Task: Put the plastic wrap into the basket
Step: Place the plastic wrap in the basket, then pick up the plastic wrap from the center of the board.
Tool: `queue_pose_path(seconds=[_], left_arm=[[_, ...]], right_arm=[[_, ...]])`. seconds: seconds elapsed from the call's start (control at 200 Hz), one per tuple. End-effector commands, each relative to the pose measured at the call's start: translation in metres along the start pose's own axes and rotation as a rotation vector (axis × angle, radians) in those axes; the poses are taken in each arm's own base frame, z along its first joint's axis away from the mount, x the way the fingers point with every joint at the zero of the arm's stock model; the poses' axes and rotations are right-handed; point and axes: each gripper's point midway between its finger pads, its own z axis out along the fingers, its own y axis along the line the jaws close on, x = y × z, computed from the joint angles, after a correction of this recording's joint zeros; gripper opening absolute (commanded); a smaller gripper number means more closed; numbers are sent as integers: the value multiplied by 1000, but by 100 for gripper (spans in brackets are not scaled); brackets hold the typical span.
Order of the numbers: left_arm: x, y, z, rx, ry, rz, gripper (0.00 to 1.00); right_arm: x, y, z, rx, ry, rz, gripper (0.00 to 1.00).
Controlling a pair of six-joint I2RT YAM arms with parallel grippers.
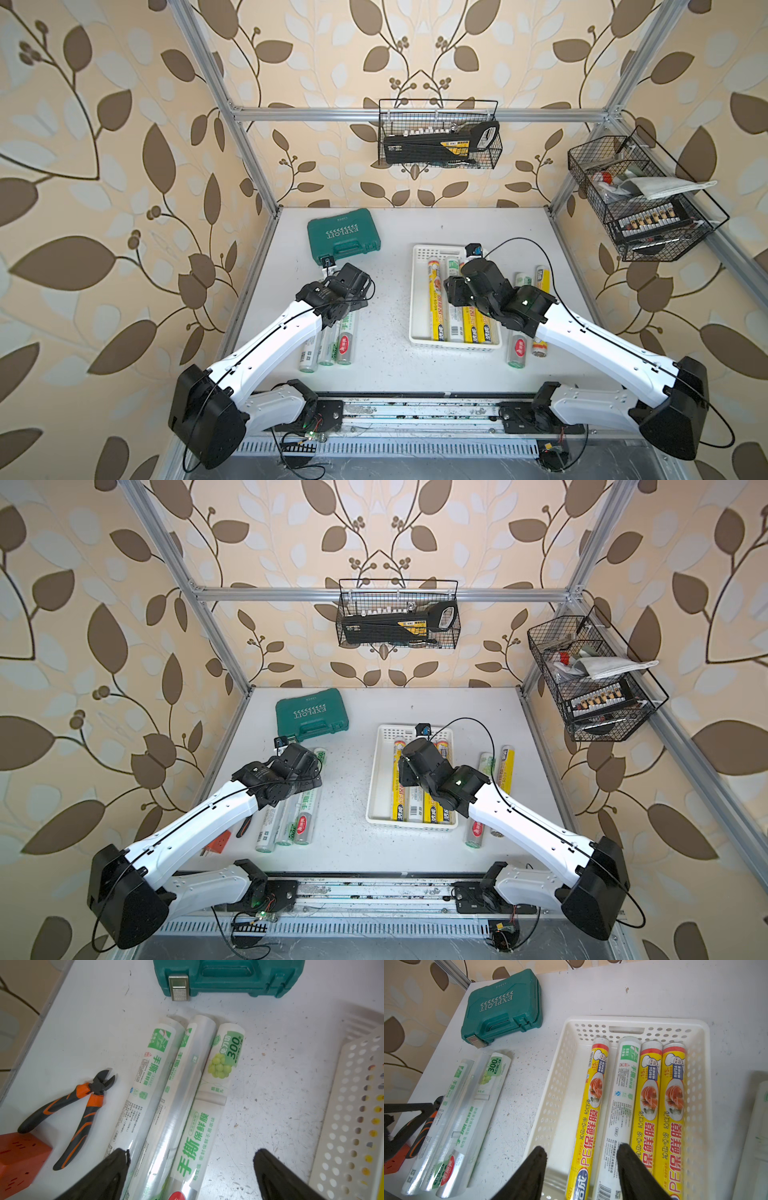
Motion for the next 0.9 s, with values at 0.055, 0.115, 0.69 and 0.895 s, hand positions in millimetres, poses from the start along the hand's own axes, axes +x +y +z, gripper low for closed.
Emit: queue_pose_path(seconds=[0.055, 0.115, 0.69, 0.895], left_arm=[[10, -8, 13, 23, 60, 14, 99], [12, -7, 18, 19, 73, 16, 99], [28, -16, 41, 56, 173, 32, 99], [34, -23, 48, 65, 217, 44, 99]], right_arm=[[17, -9, -8, -3, 44, -37, 58], [20, -12, -9, 1, 49, -39, 59], [31, -17, -16, -2, 90, -44, 59], [32, -18, -17, -2, 94, -46, 59]])
